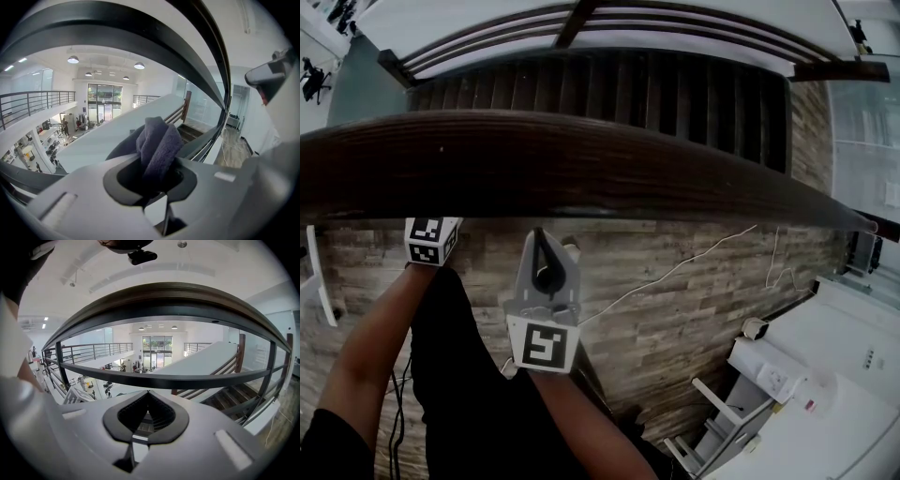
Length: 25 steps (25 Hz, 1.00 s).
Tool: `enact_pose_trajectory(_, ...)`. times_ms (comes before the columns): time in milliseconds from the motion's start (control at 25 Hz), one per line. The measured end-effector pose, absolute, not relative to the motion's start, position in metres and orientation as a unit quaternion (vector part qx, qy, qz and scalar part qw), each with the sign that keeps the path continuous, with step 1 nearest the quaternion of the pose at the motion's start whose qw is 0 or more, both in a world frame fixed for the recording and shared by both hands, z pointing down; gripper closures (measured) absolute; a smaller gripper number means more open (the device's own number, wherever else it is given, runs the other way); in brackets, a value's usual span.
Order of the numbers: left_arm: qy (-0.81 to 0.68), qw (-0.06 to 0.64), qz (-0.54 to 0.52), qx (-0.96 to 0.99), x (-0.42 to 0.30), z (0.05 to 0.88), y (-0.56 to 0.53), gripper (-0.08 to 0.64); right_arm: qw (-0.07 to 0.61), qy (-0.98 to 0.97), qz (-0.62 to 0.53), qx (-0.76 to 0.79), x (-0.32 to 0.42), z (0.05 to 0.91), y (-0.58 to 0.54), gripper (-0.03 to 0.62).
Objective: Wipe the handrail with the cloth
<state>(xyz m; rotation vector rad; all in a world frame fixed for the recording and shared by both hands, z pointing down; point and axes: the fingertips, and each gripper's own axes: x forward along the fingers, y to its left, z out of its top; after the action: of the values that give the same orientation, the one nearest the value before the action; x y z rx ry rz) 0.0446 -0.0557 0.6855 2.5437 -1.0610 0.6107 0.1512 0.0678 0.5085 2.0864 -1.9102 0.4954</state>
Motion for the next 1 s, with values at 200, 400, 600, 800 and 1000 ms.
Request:
enact_pose_trajectory(200,-0.363,0.157,0.215,0.893,0.054,0.693,-0.052,0.506,0.133,-0.653,0.175,0.725,0.161,0.51,0.074,0.591)
enact_pose_trajectory(400,-0.352,0.156,0.223,0.896,0.062,0.692,-0.047,0.506,0.125,-0.645,0.17,0.735,0.167,0.507,0.078,0.591)
enact_pose_trajectory(600,-0.348,0.152,0.221,0.898,0.072,0.688,-0.051,0.506,0.121,-0.643,0.157,0.739,0.174,0.499,0.078,0.591)
enact_pose_trajectory(800,-0.342,0.157,0.218,0.901,0.085,0.693,-0.043,0.506,0.123,-0.633,0.171,0.744,0.181,0.509,0.089,0.591)
enact_pose_trajectory(1000,-0.311,0.146,0.205,0.916,0.101,0.68,-0.037,0.506,0.116,-0.627,0.176,0.75,0.188,0.508,0.091,0.591)
